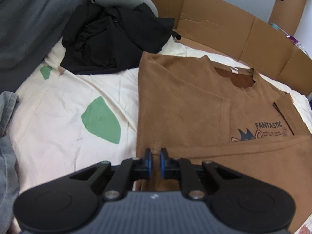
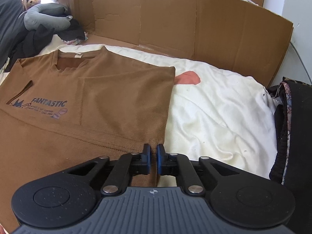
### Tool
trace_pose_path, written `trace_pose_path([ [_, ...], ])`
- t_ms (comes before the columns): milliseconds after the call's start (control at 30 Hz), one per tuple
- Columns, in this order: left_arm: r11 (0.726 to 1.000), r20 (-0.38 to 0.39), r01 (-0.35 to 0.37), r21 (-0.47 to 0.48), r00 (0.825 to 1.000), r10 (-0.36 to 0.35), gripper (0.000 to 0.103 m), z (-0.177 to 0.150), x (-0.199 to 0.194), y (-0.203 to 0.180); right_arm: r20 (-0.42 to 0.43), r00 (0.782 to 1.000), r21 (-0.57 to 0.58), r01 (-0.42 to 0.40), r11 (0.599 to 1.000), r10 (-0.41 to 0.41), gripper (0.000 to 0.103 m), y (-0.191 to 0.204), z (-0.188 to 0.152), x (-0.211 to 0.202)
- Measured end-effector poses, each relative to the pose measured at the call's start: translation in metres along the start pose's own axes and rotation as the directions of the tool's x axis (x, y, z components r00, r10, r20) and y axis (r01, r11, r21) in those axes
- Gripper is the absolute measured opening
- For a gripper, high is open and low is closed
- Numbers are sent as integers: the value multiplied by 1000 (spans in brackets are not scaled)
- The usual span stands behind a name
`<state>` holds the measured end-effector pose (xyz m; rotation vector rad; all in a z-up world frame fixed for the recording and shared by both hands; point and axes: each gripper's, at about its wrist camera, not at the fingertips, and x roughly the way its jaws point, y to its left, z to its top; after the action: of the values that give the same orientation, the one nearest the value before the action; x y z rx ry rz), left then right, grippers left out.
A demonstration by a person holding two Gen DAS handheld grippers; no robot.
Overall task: Fold clothes
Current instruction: 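Pinch the folded edge with both grippers and smooth it flat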
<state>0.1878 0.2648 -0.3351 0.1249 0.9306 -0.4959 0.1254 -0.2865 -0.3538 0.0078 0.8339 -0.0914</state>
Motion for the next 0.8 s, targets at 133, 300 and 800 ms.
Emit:
trace_pose_path([
  [133,1000,16,-2,-11,1000,2,9,-1,-8,-1,13,1000,-14,9,1000,-9,4,2,0,-9],
  [300,1000,26,-3,-19,1000,4,9,-4,-14,-2,26,999,-30,24,999,-24,4,6,-1,-19],
  [800,1000,75,-19,-14,997,20,6,31,-25,-3,49,998,-12,36,999,-36,3,3,29,-18],
])
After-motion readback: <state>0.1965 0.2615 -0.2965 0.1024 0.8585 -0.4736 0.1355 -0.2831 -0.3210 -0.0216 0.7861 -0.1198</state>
